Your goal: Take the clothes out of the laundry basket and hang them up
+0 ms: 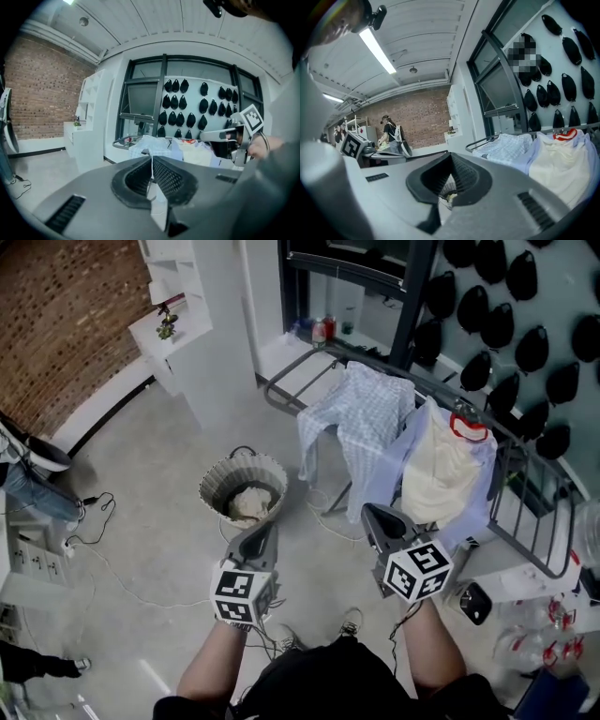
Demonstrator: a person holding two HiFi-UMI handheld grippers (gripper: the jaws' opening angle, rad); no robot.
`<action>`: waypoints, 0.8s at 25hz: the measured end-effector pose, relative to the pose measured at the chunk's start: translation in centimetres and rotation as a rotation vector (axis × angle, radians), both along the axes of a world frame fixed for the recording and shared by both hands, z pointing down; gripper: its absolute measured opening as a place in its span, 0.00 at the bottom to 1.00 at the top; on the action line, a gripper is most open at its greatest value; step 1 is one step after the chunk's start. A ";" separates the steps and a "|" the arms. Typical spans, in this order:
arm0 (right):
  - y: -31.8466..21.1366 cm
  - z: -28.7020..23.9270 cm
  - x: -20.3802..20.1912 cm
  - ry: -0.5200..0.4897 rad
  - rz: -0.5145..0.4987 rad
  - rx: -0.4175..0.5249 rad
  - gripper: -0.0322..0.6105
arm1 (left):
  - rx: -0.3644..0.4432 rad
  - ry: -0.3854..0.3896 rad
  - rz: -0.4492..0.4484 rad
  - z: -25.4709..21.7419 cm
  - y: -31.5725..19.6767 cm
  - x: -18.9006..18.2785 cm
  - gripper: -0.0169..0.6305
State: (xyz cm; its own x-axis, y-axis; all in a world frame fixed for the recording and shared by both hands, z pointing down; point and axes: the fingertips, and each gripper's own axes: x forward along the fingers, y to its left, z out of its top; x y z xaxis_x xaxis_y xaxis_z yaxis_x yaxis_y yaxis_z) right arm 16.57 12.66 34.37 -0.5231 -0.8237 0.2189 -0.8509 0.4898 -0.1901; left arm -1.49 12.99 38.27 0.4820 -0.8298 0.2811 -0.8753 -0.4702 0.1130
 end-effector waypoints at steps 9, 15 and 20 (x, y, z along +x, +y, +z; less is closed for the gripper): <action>1.4 1.3 2.7 0.017 0.109 -0.028 0.06 | -0.019 0.026 0.104 1.1 -0.6 2.9 0.04; 1.4 1.8 3.1 0.021 0.118 -0.030 0.06 | -0.016 0.024 0.120 1.1 -0.7 3.5 0.04; 1.3 1.8 3.1 0.015 0.113 -0.031 0.06 | -0.017 0.021 0.115 1.1 -0.7 3.4 0.04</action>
